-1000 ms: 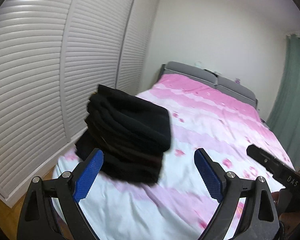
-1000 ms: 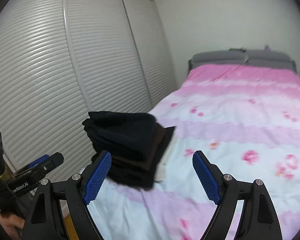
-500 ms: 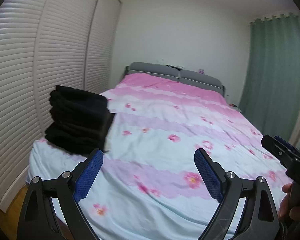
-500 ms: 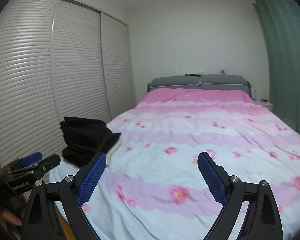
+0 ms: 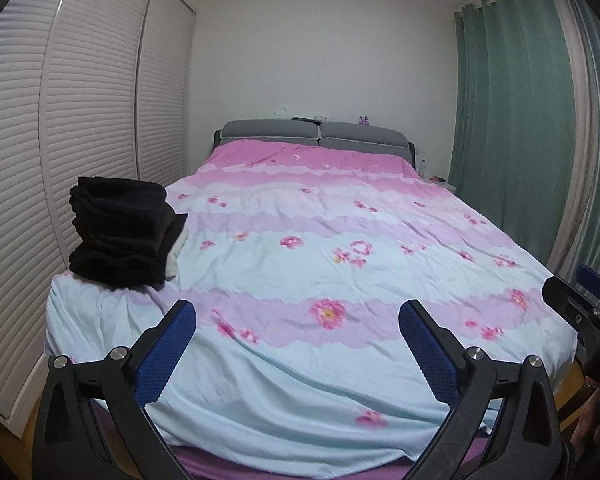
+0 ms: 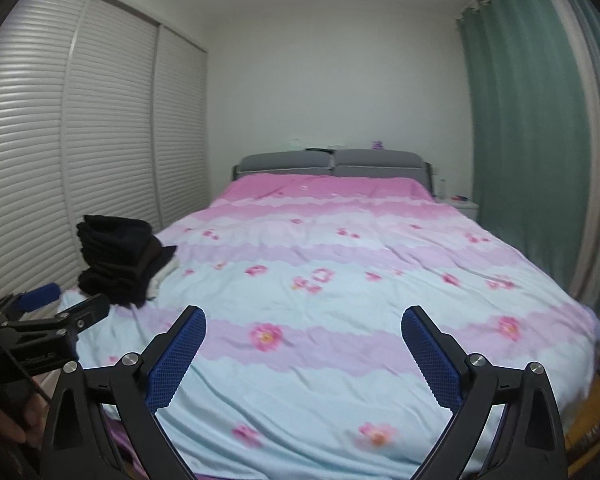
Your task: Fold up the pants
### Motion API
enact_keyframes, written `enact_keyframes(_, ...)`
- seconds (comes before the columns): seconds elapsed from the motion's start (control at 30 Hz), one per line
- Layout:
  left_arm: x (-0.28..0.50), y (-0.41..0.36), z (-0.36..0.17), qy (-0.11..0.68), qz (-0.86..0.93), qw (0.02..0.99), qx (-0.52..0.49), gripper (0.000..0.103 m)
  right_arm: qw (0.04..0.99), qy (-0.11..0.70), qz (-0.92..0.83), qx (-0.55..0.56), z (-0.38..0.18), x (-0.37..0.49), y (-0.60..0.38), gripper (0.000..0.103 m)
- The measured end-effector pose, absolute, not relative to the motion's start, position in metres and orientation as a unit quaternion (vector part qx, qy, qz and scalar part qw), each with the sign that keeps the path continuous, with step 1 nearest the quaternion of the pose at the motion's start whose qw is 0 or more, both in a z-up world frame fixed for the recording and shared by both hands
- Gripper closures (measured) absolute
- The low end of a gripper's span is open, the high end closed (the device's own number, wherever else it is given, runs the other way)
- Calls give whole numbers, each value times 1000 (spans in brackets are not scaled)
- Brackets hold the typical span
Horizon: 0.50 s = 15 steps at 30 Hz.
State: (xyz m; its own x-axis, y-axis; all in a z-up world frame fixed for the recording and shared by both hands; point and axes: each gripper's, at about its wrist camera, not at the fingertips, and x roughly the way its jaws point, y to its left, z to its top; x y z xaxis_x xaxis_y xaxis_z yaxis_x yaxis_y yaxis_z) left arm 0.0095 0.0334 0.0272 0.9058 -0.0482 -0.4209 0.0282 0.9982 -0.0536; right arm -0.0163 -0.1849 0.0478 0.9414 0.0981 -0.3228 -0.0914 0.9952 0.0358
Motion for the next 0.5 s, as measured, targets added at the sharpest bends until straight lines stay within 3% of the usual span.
enact_keyframes(0.5,-16,21,21,223,5,975,-12,0,983,184,10,21,53,-45,-214,1)
